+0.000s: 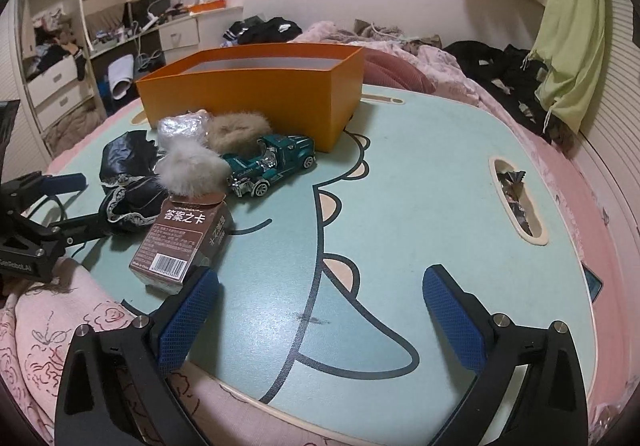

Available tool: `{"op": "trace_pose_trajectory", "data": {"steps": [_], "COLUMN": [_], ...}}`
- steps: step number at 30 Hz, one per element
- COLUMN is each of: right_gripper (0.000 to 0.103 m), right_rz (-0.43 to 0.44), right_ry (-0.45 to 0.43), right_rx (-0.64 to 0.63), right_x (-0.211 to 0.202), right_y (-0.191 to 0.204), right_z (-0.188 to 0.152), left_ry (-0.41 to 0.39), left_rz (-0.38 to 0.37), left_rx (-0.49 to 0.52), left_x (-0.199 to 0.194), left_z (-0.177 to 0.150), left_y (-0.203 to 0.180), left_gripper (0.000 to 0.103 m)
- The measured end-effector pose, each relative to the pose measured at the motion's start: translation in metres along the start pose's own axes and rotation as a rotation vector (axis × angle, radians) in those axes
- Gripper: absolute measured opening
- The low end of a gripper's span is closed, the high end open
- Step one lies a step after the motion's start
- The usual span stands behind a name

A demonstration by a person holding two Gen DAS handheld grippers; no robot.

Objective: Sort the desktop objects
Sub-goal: 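Withdraw both open grippers from the orange box back over the table, then grasp the brown card box with the right gripper while the left grasps the black lace cloth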

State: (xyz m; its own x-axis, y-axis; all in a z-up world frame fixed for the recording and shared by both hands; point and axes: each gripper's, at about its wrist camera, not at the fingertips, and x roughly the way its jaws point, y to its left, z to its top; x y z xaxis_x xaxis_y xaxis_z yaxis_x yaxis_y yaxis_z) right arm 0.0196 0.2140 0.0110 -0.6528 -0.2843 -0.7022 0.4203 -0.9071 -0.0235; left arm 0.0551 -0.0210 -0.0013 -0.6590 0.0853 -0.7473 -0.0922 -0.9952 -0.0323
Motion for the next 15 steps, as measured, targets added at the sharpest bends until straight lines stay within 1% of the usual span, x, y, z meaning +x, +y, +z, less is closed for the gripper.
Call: {"op": "trace_pose_trajectory", "data": {"steps": [7, 11, 13, 15], "right_gripper": [0.102, 0.101, 0.1, 0.099], "right_rz": [0.003, 0.038, 0.084, 0.176], "right_ry": [-0.016, -0.075, -0.096, -0.084], "right_rx": [0.024, 0.066, 0.081, 0.107], "right_x": [-0.004, -0.018, -0.024, -0.026], "right_y": [-0.002, -0.009, -0.008, -0.003], "right_z": [0.0, 0.0, 0.003, 0.01], "left_ry": [0.001, 0.0, 0.0, 0.0], "left_rz": [-0.001, -0.001, -0.001, -0.001], "left_rx": [0.0, 0.0, 0.0, 0.0], "left_x": [0.0, 0.0, 0.0, 0.0], "left_z": [0.0, -0.001, -0.001, -0.001], "left_y": [0.0, 0.0, 0.001, 0.001], "left_gripper": [0.103, 0.103, 0.103, 0.103]}}
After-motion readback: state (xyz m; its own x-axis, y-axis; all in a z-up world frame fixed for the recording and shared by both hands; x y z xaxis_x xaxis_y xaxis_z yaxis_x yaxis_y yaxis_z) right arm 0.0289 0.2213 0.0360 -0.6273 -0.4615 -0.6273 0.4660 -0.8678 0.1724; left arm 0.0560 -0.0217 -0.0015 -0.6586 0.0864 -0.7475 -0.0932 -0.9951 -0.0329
